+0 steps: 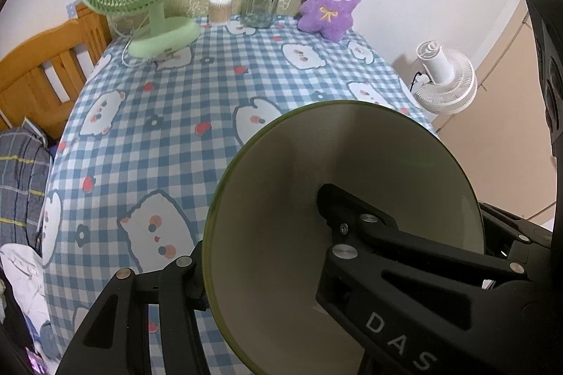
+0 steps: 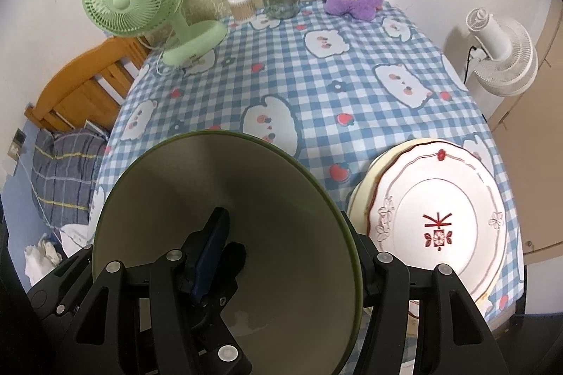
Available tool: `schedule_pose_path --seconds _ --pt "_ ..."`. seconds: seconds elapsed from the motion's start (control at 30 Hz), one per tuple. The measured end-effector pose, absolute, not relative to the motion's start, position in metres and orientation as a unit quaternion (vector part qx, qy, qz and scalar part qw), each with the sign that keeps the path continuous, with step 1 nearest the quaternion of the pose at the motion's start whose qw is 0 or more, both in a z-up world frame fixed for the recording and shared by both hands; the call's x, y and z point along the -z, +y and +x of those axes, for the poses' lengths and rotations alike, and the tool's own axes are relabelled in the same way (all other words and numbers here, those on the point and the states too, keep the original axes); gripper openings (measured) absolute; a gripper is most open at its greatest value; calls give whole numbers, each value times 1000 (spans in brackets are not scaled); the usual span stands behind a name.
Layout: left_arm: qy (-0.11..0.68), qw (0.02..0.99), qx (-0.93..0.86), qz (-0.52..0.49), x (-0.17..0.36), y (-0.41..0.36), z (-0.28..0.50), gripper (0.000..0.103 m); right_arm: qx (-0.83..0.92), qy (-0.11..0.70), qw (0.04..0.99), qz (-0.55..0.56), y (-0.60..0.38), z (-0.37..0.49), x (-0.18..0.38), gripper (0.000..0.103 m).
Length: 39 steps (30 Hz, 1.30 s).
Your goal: Organize plates and bowls
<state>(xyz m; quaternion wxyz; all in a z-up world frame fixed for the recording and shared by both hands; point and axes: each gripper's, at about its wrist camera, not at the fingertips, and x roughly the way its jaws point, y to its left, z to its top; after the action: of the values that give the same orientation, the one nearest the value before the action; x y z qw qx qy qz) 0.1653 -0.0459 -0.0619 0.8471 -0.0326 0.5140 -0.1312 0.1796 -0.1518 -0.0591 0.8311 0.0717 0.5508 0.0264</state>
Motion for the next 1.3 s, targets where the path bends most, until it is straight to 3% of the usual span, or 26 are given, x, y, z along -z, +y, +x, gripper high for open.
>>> schedule_pose_path --seconds 0.6,1.3 --pt "498 860 109 -41 34 -107 163 57 -48 538 840 62 -216 184 28 63" --pt "510 852 115 -41 47 -181 183 57 -38 548 833 66 -290 200 42 63"
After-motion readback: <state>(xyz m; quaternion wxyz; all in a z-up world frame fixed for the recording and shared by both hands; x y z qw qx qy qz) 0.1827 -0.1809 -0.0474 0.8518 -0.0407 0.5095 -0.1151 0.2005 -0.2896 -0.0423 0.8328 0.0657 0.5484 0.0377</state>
